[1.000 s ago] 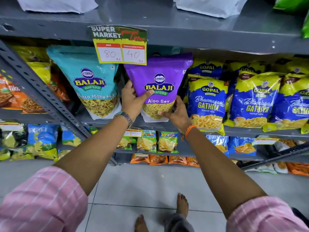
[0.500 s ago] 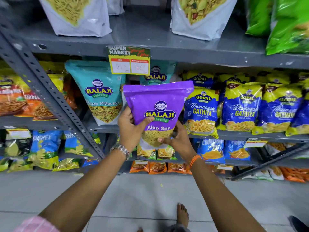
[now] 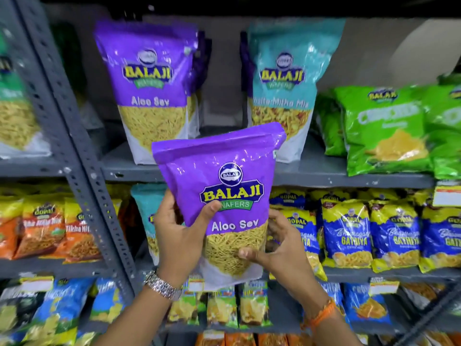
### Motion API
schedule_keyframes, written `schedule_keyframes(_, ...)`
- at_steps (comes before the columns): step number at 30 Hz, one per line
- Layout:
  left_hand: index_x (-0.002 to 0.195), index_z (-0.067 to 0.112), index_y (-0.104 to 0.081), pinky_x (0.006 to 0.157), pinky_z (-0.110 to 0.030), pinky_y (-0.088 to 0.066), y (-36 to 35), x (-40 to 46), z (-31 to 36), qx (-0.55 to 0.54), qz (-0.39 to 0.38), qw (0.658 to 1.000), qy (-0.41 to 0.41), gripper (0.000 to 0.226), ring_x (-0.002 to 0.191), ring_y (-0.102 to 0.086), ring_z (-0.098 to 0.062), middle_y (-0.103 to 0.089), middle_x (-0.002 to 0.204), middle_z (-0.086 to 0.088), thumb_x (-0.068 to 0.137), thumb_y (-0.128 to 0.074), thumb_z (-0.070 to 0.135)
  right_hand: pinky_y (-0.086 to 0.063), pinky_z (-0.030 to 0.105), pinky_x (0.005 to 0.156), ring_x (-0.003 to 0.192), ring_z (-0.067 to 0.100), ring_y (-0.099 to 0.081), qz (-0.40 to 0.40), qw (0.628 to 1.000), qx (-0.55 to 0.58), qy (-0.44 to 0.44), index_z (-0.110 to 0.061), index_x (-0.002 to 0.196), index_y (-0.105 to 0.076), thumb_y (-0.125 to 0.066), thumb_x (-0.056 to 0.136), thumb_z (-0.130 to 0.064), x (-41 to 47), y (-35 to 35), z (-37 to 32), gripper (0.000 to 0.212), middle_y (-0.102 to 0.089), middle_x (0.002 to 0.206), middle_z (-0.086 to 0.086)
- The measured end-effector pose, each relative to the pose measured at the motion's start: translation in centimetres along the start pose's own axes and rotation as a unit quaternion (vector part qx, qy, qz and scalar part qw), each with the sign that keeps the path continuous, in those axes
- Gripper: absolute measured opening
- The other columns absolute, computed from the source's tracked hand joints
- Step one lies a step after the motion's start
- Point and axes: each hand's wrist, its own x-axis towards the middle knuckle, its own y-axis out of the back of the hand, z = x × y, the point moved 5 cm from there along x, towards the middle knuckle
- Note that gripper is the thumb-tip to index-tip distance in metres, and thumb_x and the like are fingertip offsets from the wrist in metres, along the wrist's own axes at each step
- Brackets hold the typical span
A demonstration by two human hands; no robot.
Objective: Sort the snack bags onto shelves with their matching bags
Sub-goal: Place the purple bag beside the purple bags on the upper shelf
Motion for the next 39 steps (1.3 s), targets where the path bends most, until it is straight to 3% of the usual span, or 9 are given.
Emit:
schedule_keyframes(9, 0.102, 0.01, -0.065, 0.079, -0.046, -0.06, -1.9, 9.7, 6.9, 0.009, 0.038, 0.995, -0.094, 0.043, 0.083, -0.067, -0.013, -0.075, 0.094, -0.001, 0.074, -0.086, 0.035, -0.056, 0.018, 0.075, 0.096, 0.004, -0.073, -0.007, 0.996, 0.009, 0.087, -0.02, 0.114, -0.061, -0.088, 0.064, 0.003, 7.1, -1.3, -9.8, 0.061, -0.077, 0.106, 0.001)
schedule_keyframes(14, 0.079, 0.022, -0.056, 0.059, -0.033, -0.048, -3.4, 14.9, 9.1, 0.072, 0.04, 0.989, -0.12, 0.033, 0.059, -0.052, -0.003, -0.064, 0.069, 0.004, 0.074, -0.086, 0.036, -0.055, 0.012, 0.066, 0.077, -0.007, -0.07, -0.035, 0.995, 0.024, 0.089, -0.005, 0.125, -0.051, -0.076, 0.074, 0.013, 12.5, -1.5, -12.6, 0.059, -0.07, 0.101, -0.002)
schedule_keyframes(19, 0.083, 0.005, -0.049, 0.059, -0.047, -0.047, -4.5, 18.9, 8.9, 0.166, 0.051, 0.979, -0.106, 0.062, 0.058, -0.046, -0.025, -0.062, 0.072, -0.018, 0.069, -0.083, 0.054, -0.059, 0.017, 0.072, 0.093, 0.008, -0.066, -0.057, 0.996, 0.028, 0.065, -0.003, 0.13, -0.043, -0.073, 0.08, 0.01, 17.6, -2.2, -12.6, 0.06, -0.065, 0.115, 0.01)
schedule_keyframes(23, 0.085, 0.014, -0.043, 0.057, -0.038, -0.033, -5.5, 19.9, 8.4, 0.211, 0.055, 0.973, -0.072, 0.052, 0.066, -0.038, -0.025, -0.046, 0.07, -0.01, 0.075, -0.084, 0.044, -0.06, 0.023, 0.084, 0.111, 0.018, -0.062, -0.079, 0.995, 0.046, 0.043, -0.012, 0.127, -0.039, -0.071, 0.084, 0.007, 19.9, -2.6, -11.6, 0.057, -0.062, 0.116, 0.002)
schedule_keyframes(26, 0.094, 0.01, -0.05, 0.071, -0.037, -0.043, -5.9, 20.3, 7.3, 0.224, 0.055, 0.972, -0.047, 0.051, 0.089, -0.058, -0.038, -0.063, 0.098, -0.024, 0.075, -0.085, 0.041, -0.052, 0.037, 0.099, 0.113, 0.021, -0.059, -0.091, 0.994, 0.051, 0.026, -0.011, 0.128, -0.035, -0.068, 0.085, 0.007, 20.5, -2.7, -10.9, 0.057, -0.06, 0.114, 0.0)
schedule_keyframes(31, 0.101, 0.009, -0.056, 0.074, -0.05, -0.06, -5.9, 21.1, 5.9, 0.219, 0.063, 0.973, -0.02, 0.07, 0.074, -0.065, -0.031, -0.073, 0.089, -0.008, 0.057, -0.087, 0.054, -0.045, 0.047, 0.112, 0.113, 0.02, -0.06, -0.078, 0.996, 0.037, 0.015, -0.006, 0.14, -0.027, -0.068, 0.089, -0.001, 20.8, -2.8, -10.0, 0.066, -0.061, 0.118, 0.002)
schedule_keyframes(34, 0.121, 0.009, -0.056, 0.081, -0.045, -0.062, -5.2, 19.8, 6.6, 0.175, 0.095, 0.98, -0.014, 0.07, 0.081, -0.068, -0.023, -0.07, 0.099, -0.006, 0.064, -0.094, 0.022, -0.044, 0.052, 0.113, 0.124, 0.024, -0.058, -0.059, 0.997, -0.034, 0.04, -0.013, 0.142, -0.027, -0.072, 0.088, -0.018, 20.0, -2.7, -9.7, 0.071, -0.062, 0.115, -0.01)
schedule_keyframes(36, 0.128, 0.011, -0.054, 0.09, -0.038, -0.06, -4.5, 17.9, 7.3, 0.131, 0.129, 0.982, -0.039, 0.072, 0.095, -0.07, -0.021, -0.066, 0.114, -0.007, 0.066, -0.09, 0.004, -0.044, 0.039, 0.111, 0.12, 0.017, -0.057, -0.058, 0.993, -0.071, 0.071, -0.012, 0.144, -0.031, -0.071, 0.09, -0.014, 18.8, -1.9, -10.2, 0.067, -0.057, 0.108, -0.019)
schedule_keyframes(39, 0.116, 0.018, -0.056, 0.092, -0.032, -0.057, -4.5, 14.3, 8.1, 0.114, 0.147, 0.978, -0.098, 0.061, 0.094, -0.068, -0.015, -0.066, 0.113, -0.004, 0.068, -0.086, -0.005, -0.051, 0.029, 0.094, 0.105, 0.017, -0.062, 0.001, 0.991, -0.044, 0.123, -0.022, 0.126, -0.051, -0.072, 0.087, -0.007, 17.1, 1.5, -12.2, 0.047, -0.063, 0.109, -0.003)
